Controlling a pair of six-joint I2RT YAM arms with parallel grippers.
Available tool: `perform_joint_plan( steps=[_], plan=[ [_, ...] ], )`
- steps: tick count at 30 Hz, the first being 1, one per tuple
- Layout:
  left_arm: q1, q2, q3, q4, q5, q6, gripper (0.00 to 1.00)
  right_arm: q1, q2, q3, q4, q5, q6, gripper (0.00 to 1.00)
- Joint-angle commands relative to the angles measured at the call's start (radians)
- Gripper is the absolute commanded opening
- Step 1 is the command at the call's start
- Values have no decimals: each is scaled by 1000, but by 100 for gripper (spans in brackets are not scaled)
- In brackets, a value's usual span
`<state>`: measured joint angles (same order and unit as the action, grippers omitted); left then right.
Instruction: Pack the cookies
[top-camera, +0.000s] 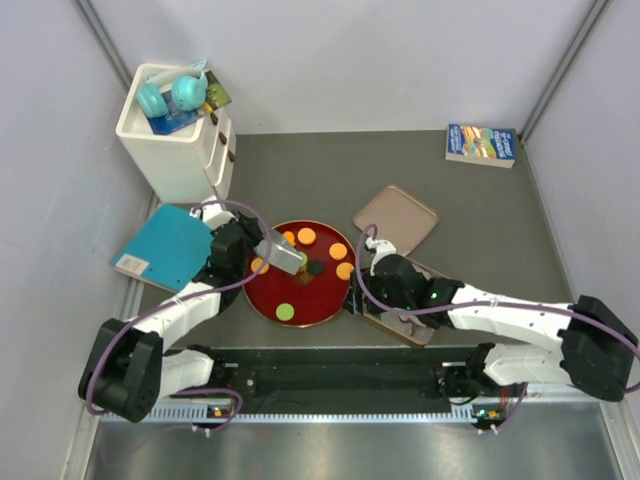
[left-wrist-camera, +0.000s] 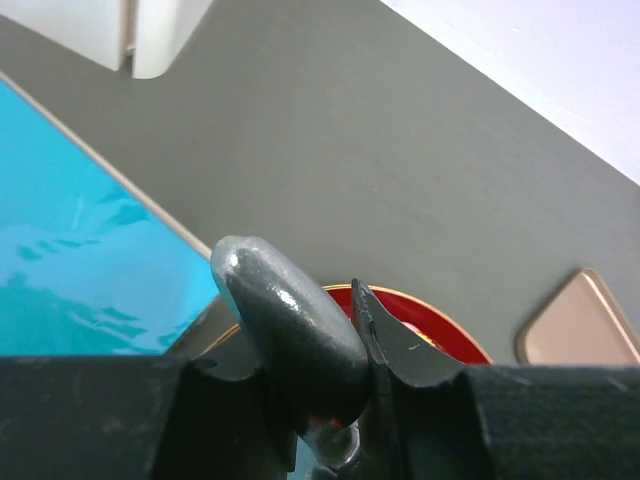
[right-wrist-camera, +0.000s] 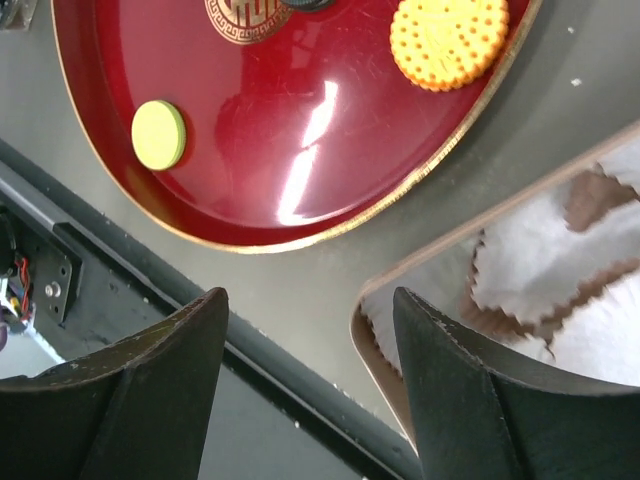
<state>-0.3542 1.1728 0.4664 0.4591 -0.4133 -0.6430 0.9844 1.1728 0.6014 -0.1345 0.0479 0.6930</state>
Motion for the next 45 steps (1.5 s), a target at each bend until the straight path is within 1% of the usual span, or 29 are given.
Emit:
perform_joint_plan(
  steps=[1, 5, 7, 11, 14, 18, 22, 23, 25, 26, 28, 29, 30, 33, 38, 45],
  plan=[
    [4, -33, -43, 163, -53, 19, 0, 13, 60, 77, 87, 15, 7, 66],
    [4, -24, -63, 207, -67, -4, 0, 14, 140, 133, 81, 39, 0, 65],
    [4, -19, -66, 214, -68, -14, 0, 14, 148, 146, 73, 61, 0, 65],
    [6, -21, -69, 233, -65, -23, 0, 13, 136, 207, 23, 134, -25, 65],
    [6, -28, -68, 236, -62, -27, 0, 13, 114, 259, -46, 168, -61, 65],
    [6, -41, -69, 233, -65, -37, 0, -3, 74, 290, -97, 202, -95, 65],
    [6, -18, -71, 253, -71, -52, 0, -107, 103, 340, -112, 170, -148, 64],
    [6, -15, -71, 254, -68, -58, 0, -159, 141, 368, -113, 167, -192, 62],
    [6, -4, -69, 262, -64, -76, 0, -203, 197, 403, -115, 161, -242, 57],
    [6, -2, -72, 268, -62, -79, 0, -225, 253, 446, -122, 177, -288, 53],
    [6, 2, -72, 273, -64, -87, 0, -227, 304, 466, -84, 217, -347, 52],
    [6, 2, -74, 280, -67, -90, 0, -230, 318, 453, -51, 202, -395, 53],
    [6, 2, -77, 286, -70, -90, 0, -248, 341, 448, -16, 187, -392, 53],
    [6, 13, -83, 314, -84, -83, 0, -283, 387, 452, 18, 106, -357, 50],
    [17, 39, -94, 369, -102, -76, 0, -294, 416, 411, 97, 35, -336, 40],
    [40, 64, -103, 408, -105, -95, 0, -300, 490, 416, 108, -8, -339, 34]
  ],
)
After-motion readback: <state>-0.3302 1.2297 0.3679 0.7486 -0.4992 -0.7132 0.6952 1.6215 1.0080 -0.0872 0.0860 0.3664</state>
